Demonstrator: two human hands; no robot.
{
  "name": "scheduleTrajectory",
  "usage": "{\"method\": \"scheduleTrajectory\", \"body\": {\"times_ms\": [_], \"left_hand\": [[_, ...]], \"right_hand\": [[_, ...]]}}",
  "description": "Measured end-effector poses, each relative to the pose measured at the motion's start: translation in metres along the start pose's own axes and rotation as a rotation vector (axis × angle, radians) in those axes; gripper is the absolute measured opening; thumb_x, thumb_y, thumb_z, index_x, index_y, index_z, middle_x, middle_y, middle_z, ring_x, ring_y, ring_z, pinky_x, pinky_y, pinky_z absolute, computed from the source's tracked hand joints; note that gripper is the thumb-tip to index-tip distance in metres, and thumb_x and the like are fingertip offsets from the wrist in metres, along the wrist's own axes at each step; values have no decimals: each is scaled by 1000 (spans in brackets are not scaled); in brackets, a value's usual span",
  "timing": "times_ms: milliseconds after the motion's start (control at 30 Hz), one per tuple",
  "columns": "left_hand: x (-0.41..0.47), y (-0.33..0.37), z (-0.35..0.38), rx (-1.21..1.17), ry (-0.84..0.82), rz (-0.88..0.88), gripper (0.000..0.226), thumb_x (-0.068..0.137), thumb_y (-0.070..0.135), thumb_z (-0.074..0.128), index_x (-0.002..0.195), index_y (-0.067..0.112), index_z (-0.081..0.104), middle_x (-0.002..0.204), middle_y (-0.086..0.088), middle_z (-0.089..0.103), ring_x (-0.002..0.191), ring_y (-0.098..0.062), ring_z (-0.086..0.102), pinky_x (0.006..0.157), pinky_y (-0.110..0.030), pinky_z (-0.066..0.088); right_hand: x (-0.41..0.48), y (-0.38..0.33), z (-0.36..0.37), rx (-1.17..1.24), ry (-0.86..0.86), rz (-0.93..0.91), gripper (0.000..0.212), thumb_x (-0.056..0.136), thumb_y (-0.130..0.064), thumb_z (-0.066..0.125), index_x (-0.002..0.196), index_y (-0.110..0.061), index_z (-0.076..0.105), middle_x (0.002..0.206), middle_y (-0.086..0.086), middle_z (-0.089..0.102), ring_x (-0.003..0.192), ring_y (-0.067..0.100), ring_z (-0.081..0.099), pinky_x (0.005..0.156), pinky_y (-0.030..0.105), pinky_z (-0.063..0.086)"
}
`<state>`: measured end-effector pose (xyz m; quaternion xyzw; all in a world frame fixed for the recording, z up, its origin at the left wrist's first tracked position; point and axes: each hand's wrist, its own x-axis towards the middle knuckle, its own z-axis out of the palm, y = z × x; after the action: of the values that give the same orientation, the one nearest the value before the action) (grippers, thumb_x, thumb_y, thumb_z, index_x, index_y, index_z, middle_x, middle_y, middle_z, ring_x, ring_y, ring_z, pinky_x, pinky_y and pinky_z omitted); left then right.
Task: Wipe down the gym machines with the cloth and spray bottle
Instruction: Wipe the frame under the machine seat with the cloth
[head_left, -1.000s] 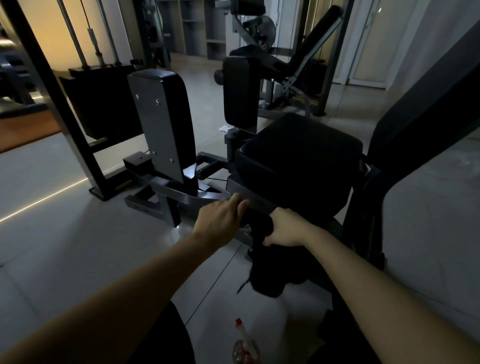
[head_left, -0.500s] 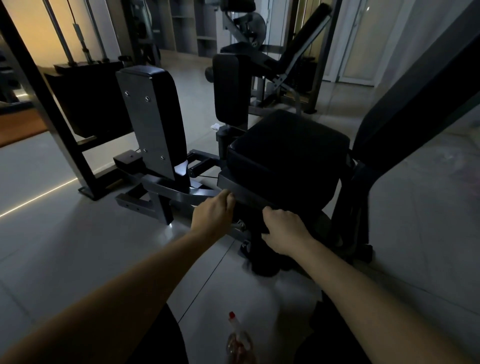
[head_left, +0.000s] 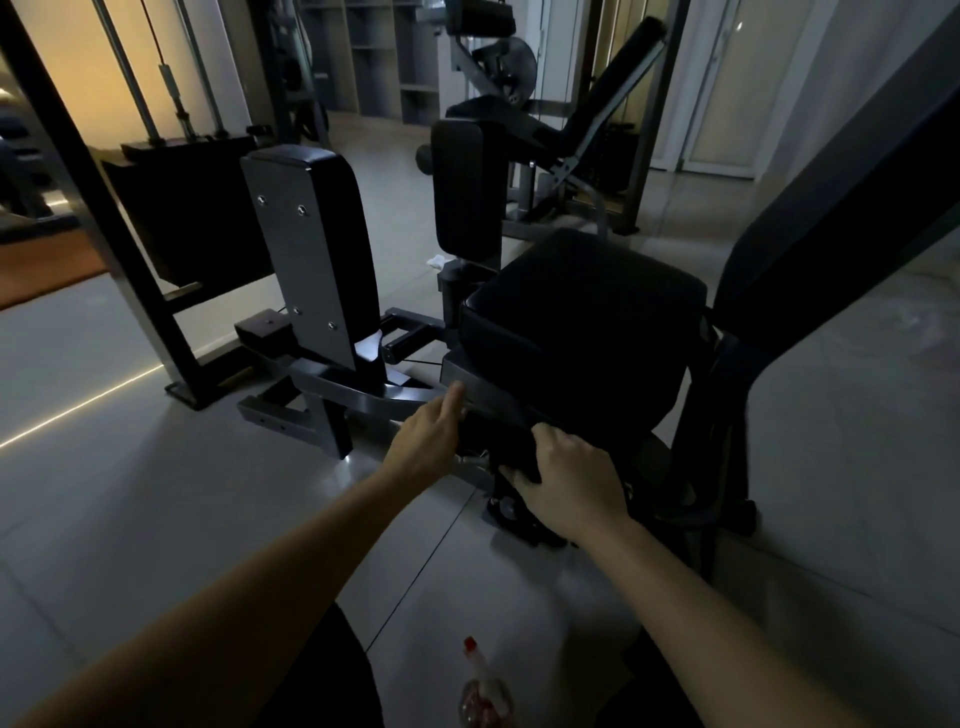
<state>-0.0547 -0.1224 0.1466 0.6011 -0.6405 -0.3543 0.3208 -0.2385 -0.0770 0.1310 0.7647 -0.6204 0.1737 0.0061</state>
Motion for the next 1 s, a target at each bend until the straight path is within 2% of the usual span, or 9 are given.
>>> {"method": "scheduleTrajectory", "body": {"times_ms": [100,200,433,500,567,667,767,867,1000], "left_hand": [[-11,-8,-14,-344,-75,-128,56,107,53,26,113,14,66,88,-11,62,76,-16,57,68,-29,45],[-18,-19,-19,-389,-111,-201,47,108,46,31,115,16,66,106,-23,66,87,-24,62,74,-31,50],[-36,-23,-17,-469,-335,-356,28,107,29,41,123,18,61,119,-14,67,106,-28,68,89,-39,58],[-37,-26,-21,-458,-380,-357,27,106,27,45,131,21,56,121,-13,66,105,-27,69,86,-37,59],[-35,-32,-23,-419,-397,-338,28,103,23,54,131,23,55,116,-11,67,98,-23,70,77,-30,60],[-33,-39,-23,-339,-251,-312,13,100,10,57,107,17,65,93,-8,64,76,-15,63,65,-23,56],[-27,-50,-26,-386,-17,-360,10,101,9,55,101,11,65,84,-8,61,70,-15,57,61,-23,51],[-20,-54,-30,-471,80,-381,16,103,12,52,112,10,64,90,-7,62,77,-17,58,69,-27,50],[-14,-32,-25,-540,141,-225,18,106,22,47,105,21,65,105,-3,67,91,-13,62,69,-16,48]], "right_hand": [[10,0,-8,50,-97,-47,42,99,-60,39,100,-19,50,97,1,63,87,21,63,75,38,52],[20,-4,-14,180,-154,22,45,104,-54,28,85,-21,52,79,-1,63,72,19,63,68,36,50],[74,-69,-10,377,151,317,54,108,-40,28,69,-16,56,60,-3,57,52,9,56,48,23,33],[88,-86,-3,495,130,283,54,108,-41,28,68,-18,57,60,-1,62,51,8,60,49,25,45],[100,-94,3,576,-43,166,53,107,-45,30,82,-15,66,73,6,70,66,17,68,65,37,58],[105,-88,-8,536,-321,17,50,102,-55,38,114,-17,68,109,9,69,102,25,65,95,43,52],[87,-64,-23,444,-463,31,60,95,-61,45,139,-20,50,132,5,59,118,25,58,96,39,48],[66,-52,-15,-2,-398,-33,49,95,-58,51,122,-17,52,114,5,64,103,26,63,78,35,47],[88,-51,-17,263,-560,56,29,84,-49,70,86,-20,67,84,-1,67,77,19,63,63,29,44]]}}
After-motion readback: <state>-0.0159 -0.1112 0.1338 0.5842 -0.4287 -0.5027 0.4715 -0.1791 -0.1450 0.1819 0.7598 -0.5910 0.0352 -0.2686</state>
